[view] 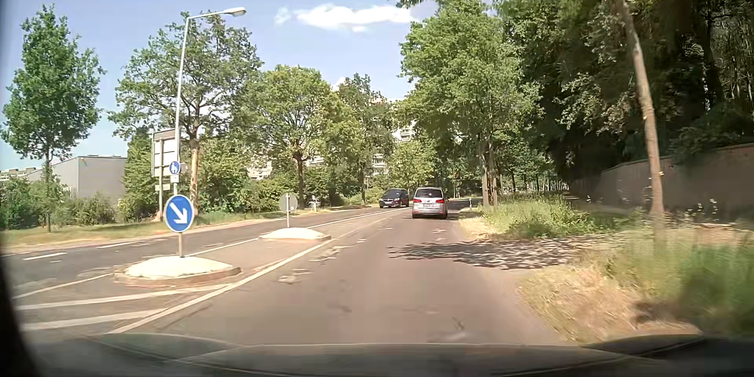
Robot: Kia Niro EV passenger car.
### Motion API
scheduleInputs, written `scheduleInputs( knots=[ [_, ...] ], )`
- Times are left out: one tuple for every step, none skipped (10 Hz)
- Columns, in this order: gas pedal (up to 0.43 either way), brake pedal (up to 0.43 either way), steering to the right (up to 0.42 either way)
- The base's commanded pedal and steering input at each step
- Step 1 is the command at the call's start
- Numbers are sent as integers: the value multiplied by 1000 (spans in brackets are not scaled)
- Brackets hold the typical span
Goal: Follow the waypoints while adhering to traffic rules and regulations
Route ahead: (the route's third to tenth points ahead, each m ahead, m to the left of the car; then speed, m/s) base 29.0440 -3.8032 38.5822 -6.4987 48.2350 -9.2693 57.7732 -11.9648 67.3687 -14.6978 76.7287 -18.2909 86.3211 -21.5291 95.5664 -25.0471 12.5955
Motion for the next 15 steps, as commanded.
scheduleInputs(
  knots=[
    [0, 30, 13],
    [0, 30, 13],
    [0, 30, 13],
    [8, 30, 13],
    [8, 30, 13],
    [8, 30, 14],
    [8, 30, 15],
    [8, 30, 18],
    [8, 30, 20],
    [8, 30, 21],
    [8, 30, 22],
    [20, 30, 22],
    [20, 30, 22],
    [20, 30, 22],
    [20, 30, 23]
  ],
)
